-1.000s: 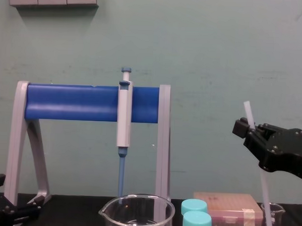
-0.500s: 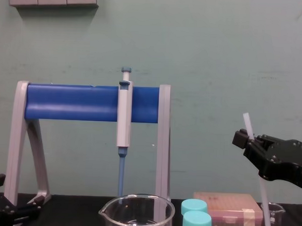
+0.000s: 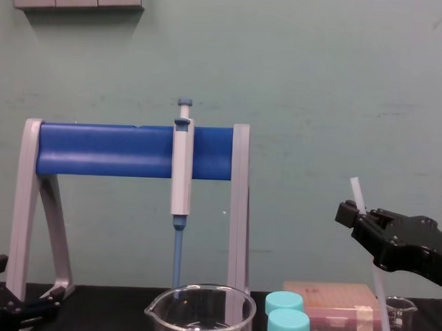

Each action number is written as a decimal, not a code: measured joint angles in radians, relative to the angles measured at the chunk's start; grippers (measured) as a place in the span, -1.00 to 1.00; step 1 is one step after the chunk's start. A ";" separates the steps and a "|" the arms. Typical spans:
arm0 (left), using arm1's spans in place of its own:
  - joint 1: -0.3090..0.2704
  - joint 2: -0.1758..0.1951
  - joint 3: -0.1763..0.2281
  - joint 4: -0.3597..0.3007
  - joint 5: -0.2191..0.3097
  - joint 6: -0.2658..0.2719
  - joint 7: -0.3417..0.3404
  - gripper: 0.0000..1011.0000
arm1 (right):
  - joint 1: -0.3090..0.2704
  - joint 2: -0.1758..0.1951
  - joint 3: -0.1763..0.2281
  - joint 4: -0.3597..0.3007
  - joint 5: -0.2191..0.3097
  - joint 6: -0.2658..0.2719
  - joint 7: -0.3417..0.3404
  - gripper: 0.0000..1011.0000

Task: Pick up the stirring rod with one hand, then place it down.

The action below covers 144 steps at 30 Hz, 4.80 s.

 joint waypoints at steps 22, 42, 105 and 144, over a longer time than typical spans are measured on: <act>0.000 0.000 0.000 0.000 0.000 0.000 0.000 0.98 | 0.019 0.012 -0.027 0.047 -0.008 0.016 0.014 -0.86; 0.000 0.000 0.000 0.000 0.000 0.000 0.000 0.98 | 0.020 0.023 -0.034 0.055 -0.019 0.039 0.003 -0.86; 0.000 0.000 0.000 0.000 0.000 0.000 0.000 0.98 | -0.017 0.023 0.001 -0.028 -0.087 -0.057 -0.084 0.99; 0.000 0.000 0.000 0.000 0.000 0.000 0.000 0.98 | -0.187 0.015 0.161 -0.177 -0.214 0.165 -0.354 0.99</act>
